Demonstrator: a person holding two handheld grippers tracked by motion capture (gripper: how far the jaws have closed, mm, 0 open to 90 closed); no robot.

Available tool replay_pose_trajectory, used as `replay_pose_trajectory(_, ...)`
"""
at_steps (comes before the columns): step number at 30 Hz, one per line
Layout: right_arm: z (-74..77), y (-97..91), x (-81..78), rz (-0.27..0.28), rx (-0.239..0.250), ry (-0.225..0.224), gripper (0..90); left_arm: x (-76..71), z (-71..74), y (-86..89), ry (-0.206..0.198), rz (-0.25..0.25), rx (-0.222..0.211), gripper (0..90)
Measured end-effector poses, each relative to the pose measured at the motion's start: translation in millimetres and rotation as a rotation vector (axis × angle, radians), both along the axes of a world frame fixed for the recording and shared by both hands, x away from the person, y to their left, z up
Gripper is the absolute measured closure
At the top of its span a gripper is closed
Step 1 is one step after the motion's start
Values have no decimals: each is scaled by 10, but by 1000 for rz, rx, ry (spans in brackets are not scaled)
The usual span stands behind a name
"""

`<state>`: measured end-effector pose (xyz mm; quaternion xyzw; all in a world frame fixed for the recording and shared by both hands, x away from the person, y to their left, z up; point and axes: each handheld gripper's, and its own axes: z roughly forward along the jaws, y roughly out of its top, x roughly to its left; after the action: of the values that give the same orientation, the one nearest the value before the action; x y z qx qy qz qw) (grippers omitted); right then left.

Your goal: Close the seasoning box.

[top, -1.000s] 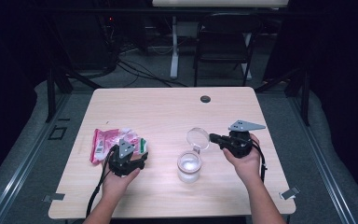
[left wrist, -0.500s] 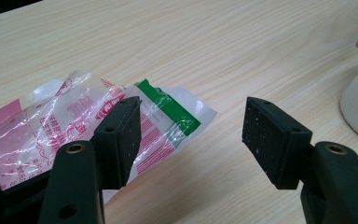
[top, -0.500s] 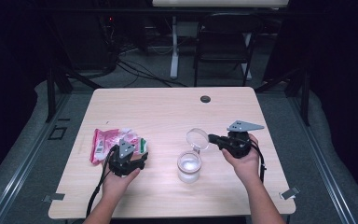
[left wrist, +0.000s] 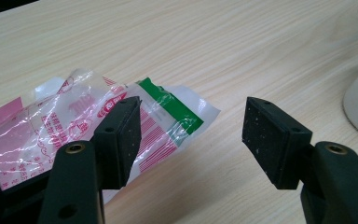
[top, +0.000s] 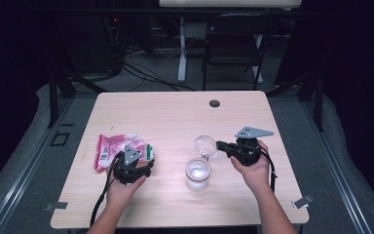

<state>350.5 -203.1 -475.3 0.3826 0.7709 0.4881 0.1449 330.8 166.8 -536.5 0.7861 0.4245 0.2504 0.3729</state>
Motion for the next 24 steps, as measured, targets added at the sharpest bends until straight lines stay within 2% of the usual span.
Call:
replay_pose_trajectory(16, 11, 18, -23, 6, -1, -10, 900, -1, 2, 2, -2, 3, -3, 377)
replay_pose_trajectory(24, 17, 42, -38, 31, -3, -12, 900, -1, 8, 1, -4, 2, -2, 377)
